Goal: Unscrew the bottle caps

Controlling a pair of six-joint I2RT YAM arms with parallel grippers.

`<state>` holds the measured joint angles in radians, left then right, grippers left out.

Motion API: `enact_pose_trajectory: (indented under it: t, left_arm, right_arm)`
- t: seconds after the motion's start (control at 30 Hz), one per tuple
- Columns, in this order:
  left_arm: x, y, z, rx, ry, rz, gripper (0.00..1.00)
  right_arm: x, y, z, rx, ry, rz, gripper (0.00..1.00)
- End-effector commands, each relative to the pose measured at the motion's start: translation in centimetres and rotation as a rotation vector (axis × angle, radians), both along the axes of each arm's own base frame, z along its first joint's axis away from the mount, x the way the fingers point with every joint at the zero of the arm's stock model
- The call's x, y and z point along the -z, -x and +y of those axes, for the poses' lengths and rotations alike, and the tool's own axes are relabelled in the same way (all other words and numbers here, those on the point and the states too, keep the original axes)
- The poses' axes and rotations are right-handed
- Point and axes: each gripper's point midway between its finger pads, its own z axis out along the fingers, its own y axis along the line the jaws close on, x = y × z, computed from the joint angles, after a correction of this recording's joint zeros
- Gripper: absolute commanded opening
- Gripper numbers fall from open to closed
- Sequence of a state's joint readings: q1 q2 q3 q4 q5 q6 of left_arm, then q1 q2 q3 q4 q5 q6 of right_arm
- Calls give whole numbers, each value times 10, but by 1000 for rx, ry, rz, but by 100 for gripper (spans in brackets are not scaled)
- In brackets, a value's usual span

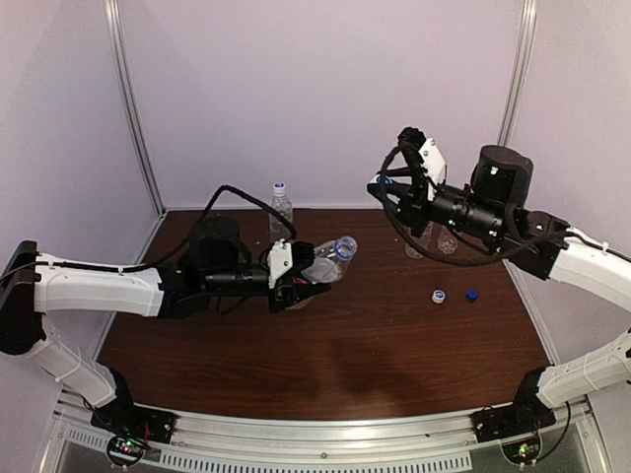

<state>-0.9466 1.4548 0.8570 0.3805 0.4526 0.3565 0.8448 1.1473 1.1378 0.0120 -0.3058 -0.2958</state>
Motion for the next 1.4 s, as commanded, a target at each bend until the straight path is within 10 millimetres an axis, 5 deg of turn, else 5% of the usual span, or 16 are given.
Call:
enact_pose_trajectory:
  t: [0.0, 0.2, 0.43, 0.63, 1.17, 1.37]
  left_arm:
    - [-56, -47, 33, -310, 185, -50, 38]
    - [-84, -58, 71, -471, 281, -104, 38]
    - [-79, -61, 73, -489, 257, -104, 39]
    - [-77, -61, 73, -488, 254, -102, 40]
    - [-80, -62, 70, -483, 246, -120, 40]
    - [-80, -63, 70, -485, 241, -123, 41]
  right_arm:
    - [102, -89, -41, 486, -20, 326, 0]
    - [208, -105, -65, 595, -149, 544, 0]
    - [310, -118, -68, 643, -9, 681, 0]
    - [344, -123, -93, 723, -44, 694, 0]
    - [403, -106, -101, 739, 99, 779, 9]
    - [399, -104, -102, 740, 114, 790, 40]
